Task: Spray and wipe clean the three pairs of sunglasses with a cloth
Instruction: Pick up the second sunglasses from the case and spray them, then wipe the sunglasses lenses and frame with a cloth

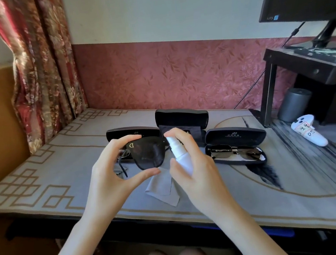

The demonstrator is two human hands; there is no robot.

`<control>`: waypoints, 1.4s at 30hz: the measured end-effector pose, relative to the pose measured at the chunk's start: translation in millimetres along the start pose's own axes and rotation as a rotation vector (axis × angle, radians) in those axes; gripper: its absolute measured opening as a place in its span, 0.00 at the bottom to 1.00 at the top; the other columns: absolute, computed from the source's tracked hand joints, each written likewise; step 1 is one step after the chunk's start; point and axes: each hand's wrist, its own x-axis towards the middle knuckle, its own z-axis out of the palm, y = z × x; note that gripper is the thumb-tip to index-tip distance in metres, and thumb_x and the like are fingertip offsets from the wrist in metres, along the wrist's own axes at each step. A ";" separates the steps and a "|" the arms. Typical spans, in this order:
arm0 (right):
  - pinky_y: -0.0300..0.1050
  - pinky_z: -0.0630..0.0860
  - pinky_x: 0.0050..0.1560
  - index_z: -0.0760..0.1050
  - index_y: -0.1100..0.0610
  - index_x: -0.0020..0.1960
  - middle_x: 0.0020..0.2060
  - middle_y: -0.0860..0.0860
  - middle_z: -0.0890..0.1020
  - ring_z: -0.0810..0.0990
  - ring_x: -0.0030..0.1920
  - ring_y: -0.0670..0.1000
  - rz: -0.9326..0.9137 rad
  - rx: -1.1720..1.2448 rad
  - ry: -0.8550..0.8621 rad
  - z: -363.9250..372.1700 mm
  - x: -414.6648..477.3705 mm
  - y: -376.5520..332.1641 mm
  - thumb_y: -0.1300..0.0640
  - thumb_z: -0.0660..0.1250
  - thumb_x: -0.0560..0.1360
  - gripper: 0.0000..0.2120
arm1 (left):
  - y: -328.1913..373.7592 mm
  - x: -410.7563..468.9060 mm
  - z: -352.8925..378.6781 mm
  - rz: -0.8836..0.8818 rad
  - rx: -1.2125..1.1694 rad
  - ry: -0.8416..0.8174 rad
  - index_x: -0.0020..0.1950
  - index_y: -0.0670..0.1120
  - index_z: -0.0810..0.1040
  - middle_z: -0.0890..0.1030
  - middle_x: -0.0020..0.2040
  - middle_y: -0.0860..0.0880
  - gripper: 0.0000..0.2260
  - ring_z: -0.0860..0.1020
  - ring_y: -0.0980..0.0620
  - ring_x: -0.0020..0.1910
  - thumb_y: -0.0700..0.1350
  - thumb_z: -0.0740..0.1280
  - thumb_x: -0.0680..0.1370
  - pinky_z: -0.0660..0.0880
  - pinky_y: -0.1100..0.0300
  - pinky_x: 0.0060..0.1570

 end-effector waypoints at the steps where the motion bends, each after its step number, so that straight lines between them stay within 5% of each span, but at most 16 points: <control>1: 0.35 0.70 0.44 0.62 0.33 0.62 0.44 0.40 0.76 0.74 0.42 0.47 0.001 -0.010 0.003 0.3 0.3 0.6 0.61 0.60 0.79 0.24 | 0.0 -0.1 0.0 0.001 -0.001 0.001 0.62 0.54 0.74 0.78 0.56 0.60 0.29 0.77 0.55 0.60 0.59 0.75 0.64 0.71 0.63 0.61; 4: 0.33 0.69 0.42 0.63 0.34 0.61 0.43 0.42 0.75 0.74 0.40 0.44 -0.003 -0.012 0.014 -0.2 -0.5 -0.1 0.61 0.60 0.79 0.23 | -0.4 0.0 0.1 0.001 -0.003 0.004 0.63 0.54 0.74 0.78 0.57 0.60 0.29 0.77 0.55 0.60 0.59 0.75 0.64 0.72 0.62 0.61; 7: 0.23 0.66 0.51 0.65 0.39 0.66 0.58 0.30 0.72 0.75 0.53 0.32 -0.002 0.049 0.062 -3.6 -1.3 -0.4 0.63 0.61 0.80 0.23 | -1.3 -0.5 0.2 -0.003 -0.005 0.006 0.63 0.54 0.74 0.78 0.57 0.60 0.29 0.77 0.54 0.61 0.59 0.75 0.64 0.72 0.60 0.62; 10: 0.22 0.63 0.55 0.67 0.42 0.67 0.61 0.28 0.71 0.72 0.58 0.29 0.000 0.045 0.134 -12.9 -1.2 8.5 0.65 0.62 0.79 0.23 | -1.5 -1.3 -0.7 -0.010 -0.008 0.007 0.62 0.55 0.74 0.78 0.57 0.60 0.28 0.76 0.54 0.62 0.59 0.75 0.64 0.70 0.62 0.63; 13: 0.32 0.71 0.47 0.67 0.41 0.64 0.55 0.32 0.75 0.76 0.42 0.39 0.056 0.033 0.189 -25.3 -1.3 23.2 0.65 0.62 0.79 0.22 | -2.0 -1.4 -2.3 -0.015 -0.010 0.010 0.62 0.57 0.74 0.78 0.57 0.61 0.28 0.76 0.55 0.62 0.59 0.75 0.64 0.69 0.65 0.63; 15: 0.38 0.70 0.36 0.67 0.40 0.63 0.49 0.36 0.76 0.68 0.30 0.45 0.107 0.025 0.187 -30.4 -1.8 30.4 0.64 0.61 0.78 0.22 | -2.4 -1.6 -2.7 -0.016 -0.021 0.013 0.62 0.57 0.74 0.78 0.57 0.61 0.28 0.76 0.54 0.62 0.59 0.75 0.64 0.69 0.66 0.63; 21: 0.41 0.66 0.31 0.67 0.39 0.61 0.42 0.43 0.76 0.64 0.27 0.48 0.079 0.037 0.175 -29.9 0.3 28.5 0.64 0.61 0.78 0.22 | -2.4 -0.7 -2.3 -0.014 -0.037 0.022 0.62 0.56 0.74 0.78 0.58 0.60 0.28 0.76 0.54 0.62 0.59 0.75 0.64 0.68 0.67 0.63; 25: 0.42 0.71 0.42 0.65 0.37 0.66 0.42 0.35 0.75 0.71 0.31 0.43 0.073 0.072 0.221 -30.5 2.7 33.3 0.59 0.62 0.79 0.21 | -2.3 -1.2 -2.5 -0.015 -0.047 0.024 0.62 0.56 0.74 0.78 0.58 0.61 0.28 0.77 0.55 0.61 0.59 0.75 0.64 0.68 0.68 0.63; 27: 0.47 0.71 0.42 0.61 0.33 0.67 0.39 0.47 0.76 0.72 0.32 0.53 0.131 0.082 0.200 -33.7 2.6 38.9 0.56 0.61 0.80 0.22 | -2.6 -1.4 -3.0 -0.017 -0.051 0.031 0.62 0.55 0.74 0.78 0.58 0.60 0.28 0.77 0.56 0.61 0.58 0.75 0.64 0.68 0.68 0.62; 29: 0.44 0.70 0.44 0.56 0.33 0.68 0.52 0.58 0.77 0.74 0.46 0.58 0.211 0.079 0.168 -38.4 0.7 50.4 0.56 0.57 0.82 0.23 | -2.8 -1.2 -3.9 -0.022 -0.069 0.040 0.61 0.55 0.74 0.79 0.57 0.60 0.28 0.77 0.56 0.60 0.58 0.75 0.63 0.69 0.67 0.62; 31: 0.28 0.70 0.46 0.51 0.32 0.69 0.66 0.46 0.71 0.72 0.57 0.51 0.238 0.080 0.151 -41.2 -4.1 66.6 0.56 0.55 0.83 0.24 | -3.3 -0.8 -5.7 -0.028 -0.095 0.061 0.61 0.56 0.74 0.79 0.57 0.60 0.28 0.77 0.57 0.60 0.58 0.75 0.63 0.71 0.64 0.63; 33: 0.27 0.68 0.48 0.48 0.27 0.65 0.62 0.41 0.72 0.72 0.55 0.51 0.255 0.062 0.132 -43.2 -9.9 80.0 0.57 0.56 0.83 0.28 | -4.9 -0.8 -8.0 -0.024 -0.114 0.082 0.60 0.58 0.74 0.79 0.57 0.61 0.27 0.77 0.57 0.60 0.57 0.76 0.62 0.71 0.58 0.65; 36: 0.44 0.71 0.51 0.49 0.19 0.61 0.50 0.47 0.77 0.76 0.50 0.54 0.252 -0.039 0.153 -45.6 -17.4 99.1 0.59 0.60 0.81 0.35 | -8.2 -0.2 -11.9 -0.013 -0.143 0.102 0.60 0.61 0.74 0.79 0.57 0.60 0.27 0.76 0.53 0.62 0.55 0.76 0.63 0.70 0.51 0.67; 39: 0.39 0.70 0.52 0.49 0.21 0.63 0.51 0.45 0.77 0.76 0.53 0.46 0.231 -0.041 0.182 -46.7 -19.6 103.6 0.59 0.62 0.80 0.35 | -11.5 0.7 -15.0 -0.010 -0.180 0.098 0.61 0.57 0.74 0.79 0.56 0.59 0.27 0.77 0.55 0.60 0.54 0.76 0.63 0.71 0.60 0.65; 42: 0.41 0.72 0.55 0.50 0.27 0.66 0.51 0.40 0.77 0.76 0.53 0.43 0.238 -0.041 0.162 -48.0 -21.9 104.9 0.60 0.64 0.79 0.35 | -14.7 -0.6 -17.4 -0.016 -0.194 0.100 0.61 0.55 0.74 0.79 0.57 0.58 0.28 0.77 0.54 0.61 0.53 0.76 0.63 0.71 0.59 0.65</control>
